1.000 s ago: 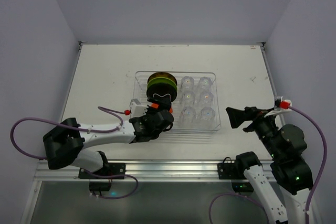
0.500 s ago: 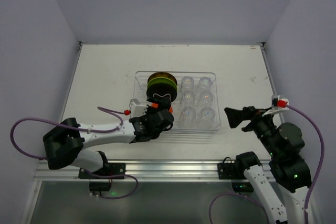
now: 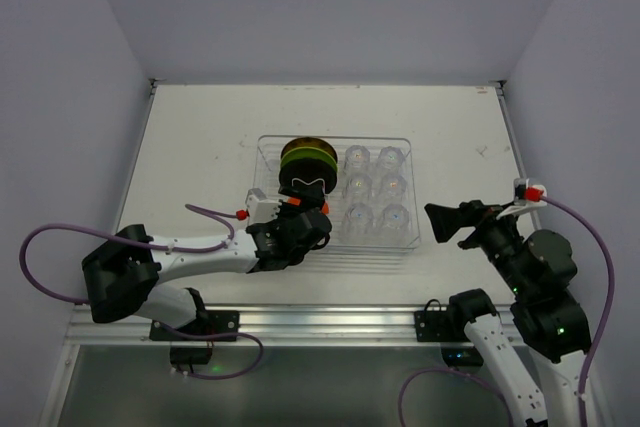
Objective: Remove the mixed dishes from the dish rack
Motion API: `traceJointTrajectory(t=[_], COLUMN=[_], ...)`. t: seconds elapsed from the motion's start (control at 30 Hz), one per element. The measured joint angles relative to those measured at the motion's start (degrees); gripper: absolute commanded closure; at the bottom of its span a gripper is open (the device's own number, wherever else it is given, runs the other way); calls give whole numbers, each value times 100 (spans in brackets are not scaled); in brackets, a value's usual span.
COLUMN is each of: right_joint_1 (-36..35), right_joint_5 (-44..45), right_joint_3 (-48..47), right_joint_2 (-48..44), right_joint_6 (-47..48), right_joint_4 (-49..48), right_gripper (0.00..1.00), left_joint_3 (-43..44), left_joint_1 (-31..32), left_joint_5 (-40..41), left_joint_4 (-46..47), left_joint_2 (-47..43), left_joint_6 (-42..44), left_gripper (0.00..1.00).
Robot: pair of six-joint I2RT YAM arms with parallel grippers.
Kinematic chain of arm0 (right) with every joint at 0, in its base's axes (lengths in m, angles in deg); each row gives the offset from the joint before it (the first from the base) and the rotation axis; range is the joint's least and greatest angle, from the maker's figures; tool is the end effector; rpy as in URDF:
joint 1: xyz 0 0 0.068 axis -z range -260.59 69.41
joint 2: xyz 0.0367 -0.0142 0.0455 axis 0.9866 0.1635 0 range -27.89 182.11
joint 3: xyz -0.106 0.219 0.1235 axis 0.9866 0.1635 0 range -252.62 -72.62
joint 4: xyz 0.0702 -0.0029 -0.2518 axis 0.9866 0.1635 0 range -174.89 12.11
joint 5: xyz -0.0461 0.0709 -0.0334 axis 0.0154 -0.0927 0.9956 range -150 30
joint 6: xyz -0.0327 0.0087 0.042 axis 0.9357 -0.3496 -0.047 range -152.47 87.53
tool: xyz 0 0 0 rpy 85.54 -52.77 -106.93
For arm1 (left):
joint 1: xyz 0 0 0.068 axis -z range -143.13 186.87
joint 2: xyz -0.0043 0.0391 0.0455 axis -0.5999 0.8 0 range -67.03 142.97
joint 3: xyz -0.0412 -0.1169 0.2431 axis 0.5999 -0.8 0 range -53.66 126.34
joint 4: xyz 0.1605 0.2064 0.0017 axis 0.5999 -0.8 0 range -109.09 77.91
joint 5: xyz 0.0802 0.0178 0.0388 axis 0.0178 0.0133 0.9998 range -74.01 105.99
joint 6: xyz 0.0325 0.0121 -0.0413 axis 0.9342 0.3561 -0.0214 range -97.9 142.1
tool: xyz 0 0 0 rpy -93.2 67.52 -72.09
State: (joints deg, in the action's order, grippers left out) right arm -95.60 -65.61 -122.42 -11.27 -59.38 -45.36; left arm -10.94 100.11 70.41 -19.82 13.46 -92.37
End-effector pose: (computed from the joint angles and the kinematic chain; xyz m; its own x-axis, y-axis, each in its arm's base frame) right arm 0.0454 0.0158 0.3612 -0.2543 0.3981 -0.8814 -0.2653 0.8477 0.4594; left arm 0.1487 -0.2308 0.2037 -0.1063 -0.9655 -0.2376 -0.4011 0.2603 -0.8783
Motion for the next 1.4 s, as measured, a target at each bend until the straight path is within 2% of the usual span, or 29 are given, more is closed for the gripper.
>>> traceJointTrajectory(t=[0.83,1.4], right_joint_1=[0,0], right_joint_5=[-2,-44], right_joint_3=[98,195], right_joint_2=[31,31], right_joint_6=[2,-4], right_joint_4=[-55,-83], right_gripper=[1,1], left_joint_3=[26,96], left_joint_1=[68,101], left_joint_5=[94,190], left_joint_4=[-98,-374], left_joint_2=[31,181], left_joint_6=[-2,-4], left_gripper=[35,37])
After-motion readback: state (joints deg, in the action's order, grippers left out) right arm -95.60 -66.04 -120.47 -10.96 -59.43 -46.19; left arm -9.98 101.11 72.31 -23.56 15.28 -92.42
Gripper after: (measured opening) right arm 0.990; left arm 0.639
